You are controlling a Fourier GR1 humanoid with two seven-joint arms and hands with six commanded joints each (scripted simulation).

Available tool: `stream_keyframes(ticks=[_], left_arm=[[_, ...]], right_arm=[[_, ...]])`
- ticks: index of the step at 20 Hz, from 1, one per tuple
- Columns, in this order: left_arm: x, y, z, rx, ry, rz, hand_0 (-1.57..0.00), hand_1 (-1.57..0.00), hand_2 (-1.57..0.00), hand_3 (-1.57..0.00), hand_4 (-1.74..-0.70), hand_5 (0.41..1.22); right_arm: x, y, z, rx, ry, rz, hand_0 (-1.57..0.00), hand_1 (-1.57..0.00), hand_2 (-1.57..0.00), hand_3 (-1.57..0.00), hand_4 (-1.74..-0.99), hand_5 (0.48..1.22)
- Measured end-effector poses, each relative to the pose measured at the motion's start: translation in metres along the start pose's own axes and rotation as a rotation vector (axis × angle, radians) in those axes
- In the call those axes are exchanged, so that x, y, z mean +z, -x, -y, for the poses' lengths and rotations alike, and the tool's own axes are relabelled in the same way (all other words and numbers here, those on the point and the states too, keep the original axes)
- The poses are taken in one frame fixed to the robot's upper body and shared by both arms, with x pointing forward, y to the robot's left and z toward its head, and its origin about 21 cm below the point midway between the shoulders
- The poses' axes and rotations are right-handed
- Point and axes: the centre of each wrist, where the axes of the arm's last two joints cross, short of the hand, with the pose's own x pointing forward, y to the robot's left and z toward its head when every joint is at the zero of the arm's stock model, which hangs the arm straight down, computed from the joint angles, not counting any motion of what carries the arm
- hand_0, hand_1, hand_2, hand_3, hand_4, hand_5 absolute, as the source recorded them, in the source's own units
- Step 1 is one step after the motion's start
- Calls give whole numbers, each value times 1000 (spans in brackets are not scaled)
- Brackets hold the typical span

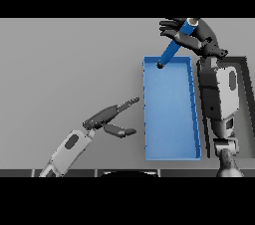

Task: Pick up the blue pipe and place it into the blue bin.

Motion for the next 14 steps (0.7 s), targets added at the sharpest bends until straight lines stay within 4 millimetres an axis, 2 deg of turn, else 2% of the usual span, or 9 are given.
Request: stream_keyframes(ticks=[4,7,11,12,13,14], left_arm=[[1,5,3,16,3,-15,1,1,1,1,-887,470],[3,7,7,14,-7,-2,1,1,1,1,-881,463],[-3,2,3,10,-13,-21,1,1,1,1,-884,460],[-2,3,4,11,-7,-14,1,1,1,1,-885,457],[-2,1,5,14,-6,-2,1,1,1,1,-886,455],[-4,2,8,16,-6,-20,1,1,1,1,-886,453]], right_arm=[[20,48,13,-41,111,-188,-1571,-1571,-1571,-1571,-1741,1120],[34,83,14,-63,150,-333,-1571,-1571,-1571,-1571,-1741,1122],[51,124,18,-51,172,-506,-1571,-1571,-1571,-1571,-1591,1114],[54,136,18,-43,170,-560,-1571,-1571,-1571,-1330,-1599,1110],[54,141,18,-40,186,-609,-1563,-1459,-1393,-1122,-1547,1133],[56,152,18,-43,201,-669,-1306,-1167,-1114,-897,-1503,1150]])
